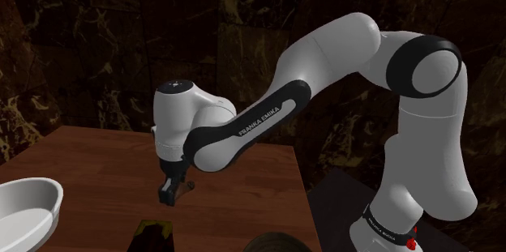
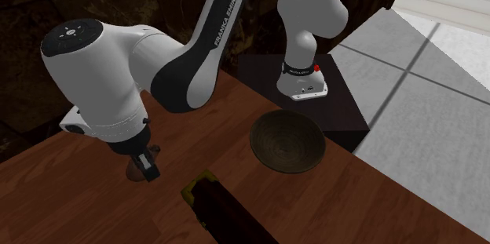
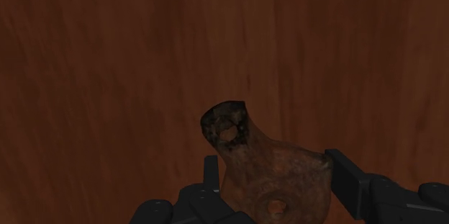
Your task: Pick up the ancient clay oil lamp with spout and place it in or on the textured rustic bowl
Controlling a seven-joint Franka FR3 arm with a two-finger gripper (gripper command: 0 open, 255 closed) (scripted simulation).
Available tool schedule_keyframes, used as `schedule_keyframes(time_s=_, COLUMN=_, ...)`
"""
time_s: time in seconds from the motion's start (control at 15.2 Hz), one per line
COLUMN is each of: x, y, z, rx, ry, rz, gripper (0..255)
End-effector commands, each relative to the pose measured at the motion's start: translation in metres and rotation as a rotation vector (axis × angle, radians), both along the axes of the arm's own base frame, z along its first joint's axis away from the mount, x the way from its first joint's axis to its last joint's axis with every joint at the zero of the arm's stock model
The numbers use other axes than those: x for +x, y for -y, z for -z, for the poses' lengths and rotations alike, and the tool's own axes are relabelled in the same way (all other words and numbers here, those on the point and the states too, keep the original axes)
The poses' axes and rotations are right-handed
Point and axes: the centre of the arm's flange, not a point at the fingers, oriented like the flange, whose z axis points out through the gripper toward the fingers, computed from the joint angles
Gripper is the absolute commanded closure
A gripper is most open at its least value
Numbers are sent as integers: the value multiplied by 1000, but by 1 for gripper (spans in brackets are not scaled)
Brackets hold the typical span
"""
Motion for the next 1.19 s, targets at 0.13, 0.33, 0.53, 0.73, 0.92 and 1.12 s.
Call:
schedule_keyframes(time_s=0.13, x=-1, y=0, z=-21, rx=0, ry=0, rz=0, gripper=255)
schedule_keyframes(time_s=0.33, x=-1, y=0, z=-37, rx=0, ry=0, rz=0, gripper=255)
schedule_keyframes(time_s=0.53, x=-1, y=0, z=-53, rx=0, ry=0, rz=0, gripper=255)
schedule_keyframes(time_s=0.73, x=-1, y=0, z=-69, rx=0, ry=0, rz=0, gripper=255)
schedule_keyframes(time_s=0.92, x=-1, y=0, z=-85, rx=0, ry=0, rz=0, gripper=255)
schedule_keyframes(time_s=1.12, x=-1, y=0, z=-101, rx=0, ry=0, rz=0, gripper=255)
